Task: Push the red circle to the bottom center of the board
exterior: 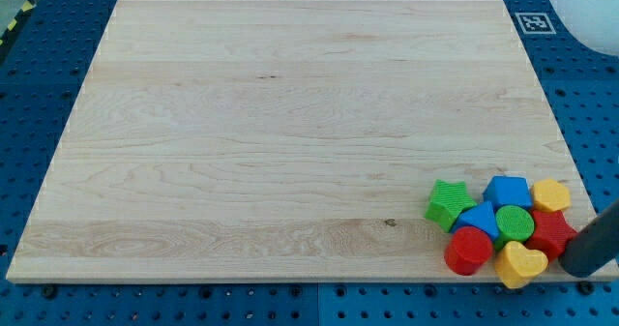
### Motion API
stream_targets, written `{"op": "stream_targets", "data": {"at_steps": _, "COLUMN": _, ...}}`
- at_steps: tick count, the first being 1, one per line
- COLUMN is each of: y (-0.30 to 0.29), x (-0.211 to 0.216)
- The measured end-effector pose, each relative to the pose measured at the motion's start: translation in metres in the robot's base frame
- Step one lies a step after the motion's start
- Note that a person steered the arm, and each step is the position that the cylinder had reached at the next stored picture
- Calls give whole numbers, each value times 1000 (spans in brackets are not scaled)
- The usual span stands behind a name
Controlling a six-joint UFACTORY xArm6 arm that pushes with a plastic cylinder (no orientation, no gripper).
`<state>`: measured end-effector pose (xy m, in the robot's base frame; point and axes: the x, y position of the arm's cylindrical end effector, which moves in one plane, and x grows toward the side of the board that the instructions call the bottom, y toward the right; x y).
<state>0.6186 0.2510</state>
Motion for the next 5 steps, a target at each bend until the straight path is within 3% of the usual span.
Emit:
{"op": "stream_targets", "data": {"at_steps": 3, "y": -54, "x": 0}}
{"op": "stream_targets", "data": {"at_steps": 5, "y": -128, "x": 0}}
